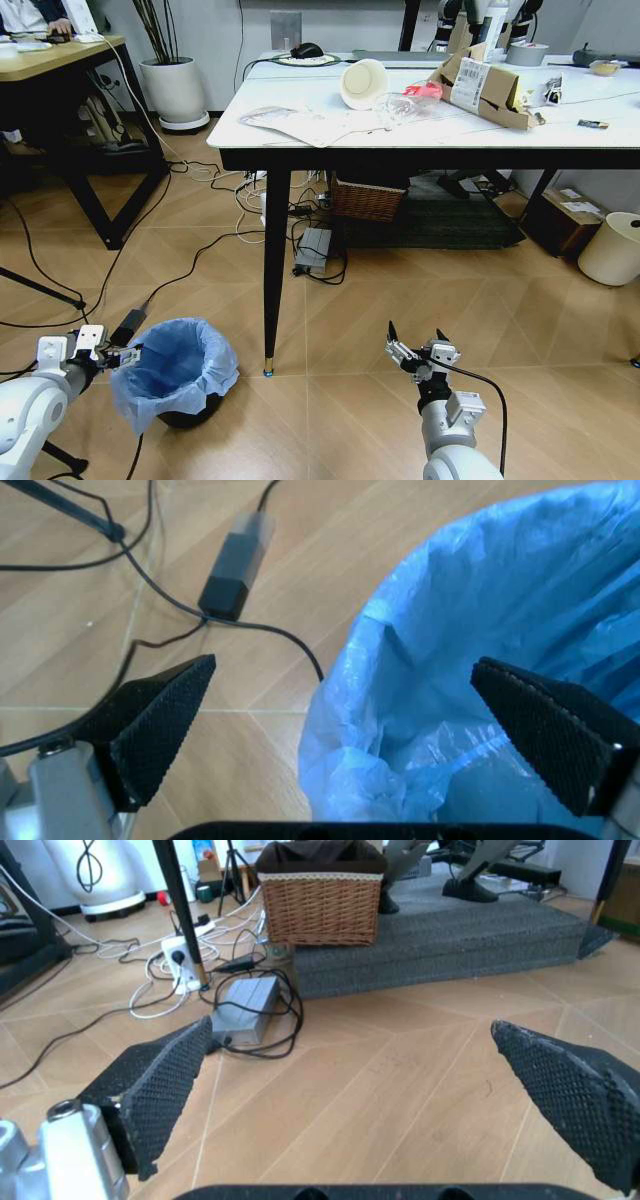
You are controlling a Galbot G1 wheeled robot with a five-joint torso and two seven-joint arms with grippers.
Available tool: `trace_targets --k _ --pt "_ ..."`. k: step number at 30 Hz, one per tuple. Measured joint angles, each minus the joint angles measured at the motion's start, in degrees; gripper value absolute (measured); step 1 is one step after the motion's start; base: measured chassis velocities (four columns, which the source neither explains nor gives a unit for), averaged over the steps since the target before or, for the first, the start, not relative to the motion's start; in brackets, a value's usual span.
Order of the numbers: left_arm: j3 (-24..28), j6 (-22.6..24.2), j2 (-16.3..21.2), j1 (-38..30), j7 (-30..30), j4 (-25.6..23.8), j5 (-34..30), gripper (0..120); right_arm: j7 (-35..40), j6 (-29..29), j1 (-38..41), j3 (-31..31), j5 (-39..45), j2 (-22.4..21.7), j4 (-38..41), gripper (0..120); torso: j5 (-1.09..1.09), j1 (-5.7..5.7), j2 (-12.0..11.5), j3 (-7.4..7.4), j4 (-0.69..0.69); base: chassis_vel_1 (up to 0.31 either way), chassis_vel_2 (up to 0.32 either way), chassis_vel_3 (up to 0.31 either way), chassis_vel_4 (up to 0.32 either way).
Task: Pick up the trash bin and place the trash from the table into it.
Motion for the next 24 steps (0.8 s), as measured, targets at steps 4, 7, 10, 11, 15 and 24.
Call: trace_targets --k 4,7,10,11,15,24 --pt "2.3 0.2 0.0 -1.4 0.4 1.6 0.0 100 0.0 0.1 0.0 -0.2 -0.4 0.0 -0.3 100 0.01 0.0 0.0 0.0 0.0 0.0 0.0 0.0 0.0" --pt "4.0 0.6 -0.1 -2.5 0.4 2.9 0.1 100 -0.1 0.1 0.0 -0.6 -0.9 0.0 -0.3 100 0.0 0.0 0.0 0.0 0.0 0.0 0.0 0.0 0.0" --pt "4.6 1.0 -0.1 -3.0 0.4 3.6 0.2 100 -0.1 0.1 -0.1 -0.7 -1.2 0.0 -0.4 100 0.01 0.0 0.0 0.0 0.0 0.0 0.0 0.0 0.0" --pt "4.8 1.1 0.1 -3.3 0.4 4.0 0.4 100 -0.1 0.2 -0.2 -0.7 -1.4 0.0 -0.4 100 0.01 0.0 0.0 0.0 0.0 0.0 0.0 0.0 0.0" --pt "5.0 1.2 1.2 -4.3 0.4 4.8 0.7 100 -0.1 0.2 -0.7 -0.6 -1.6 0.0 -0.2 100 0.01 0.0 0.1 0.0 0.0 0.0 0.0 0.0 0.0" --pt "6.6 1.2 1.7 -5.8 0.5 6.8 0.9 100 -0.1 0.7 -1.7 0.2 -1.9 0.0 0.4 100 0.01 0.01 0.1 0.0 0.0 0.0 0.0 0.0 0.0"
